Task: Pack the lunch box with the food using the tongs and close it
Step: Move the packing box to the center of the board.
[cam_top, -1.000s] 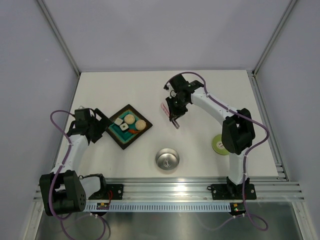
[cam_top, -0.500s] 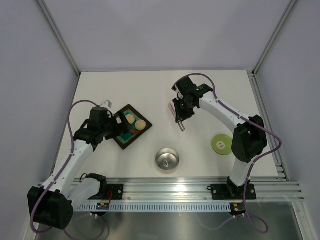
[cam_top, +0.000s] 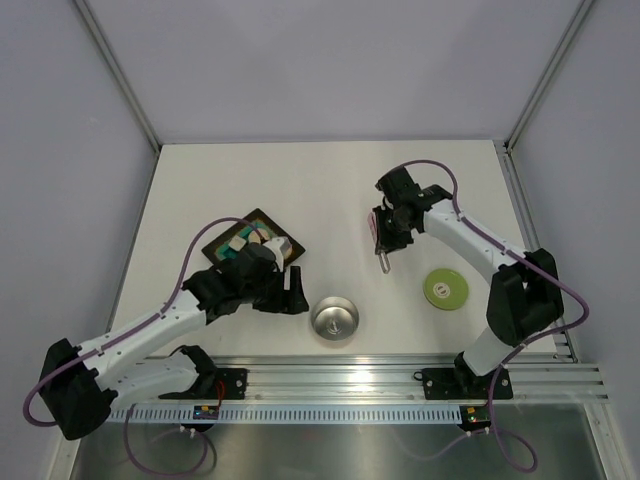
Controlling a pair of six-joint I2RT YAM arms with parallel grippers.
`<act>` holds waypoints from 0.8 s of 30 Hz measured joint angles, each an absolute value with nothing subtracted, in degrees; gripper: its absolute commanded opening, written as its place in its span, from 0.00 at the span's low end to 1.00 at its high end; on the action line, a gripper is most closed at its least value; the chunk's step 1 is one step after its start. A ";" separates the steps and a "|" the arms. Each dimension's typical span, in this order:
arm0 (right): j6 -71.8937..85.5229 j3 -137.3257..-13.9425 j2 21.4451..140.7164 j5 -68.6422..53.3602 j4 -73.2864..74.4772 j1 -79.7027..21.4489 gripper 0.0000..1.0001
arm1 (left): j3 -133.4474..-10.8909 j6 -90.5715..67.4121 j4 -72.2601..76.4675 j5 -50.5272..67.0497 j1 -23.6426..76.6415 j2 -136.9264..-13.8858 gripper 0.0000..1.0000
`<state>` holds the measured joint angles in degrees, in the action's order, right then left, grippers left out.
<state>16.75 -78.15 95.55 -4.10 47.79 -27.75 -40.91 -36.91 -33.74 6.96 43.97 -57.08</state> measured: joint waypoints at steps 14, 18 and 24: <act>20.99 -66.37 87.33 -1.91 47.16 -27.75 0.18 | -42.54 -38.02 -29.74 4.89 50.15 -71.50 0.48; 20.99 -66.37 87.29 -1.89 46.92 -27.75 0.18 | -43.00 -38.15 -28.82 3.20 50.17 -73.21 0.34; 20.99 -66.37 87.29 -1.65 46.35 -27.75 0.18 | -44.60 -38.02 -28.18 1.52 50.19 -74.43 0.16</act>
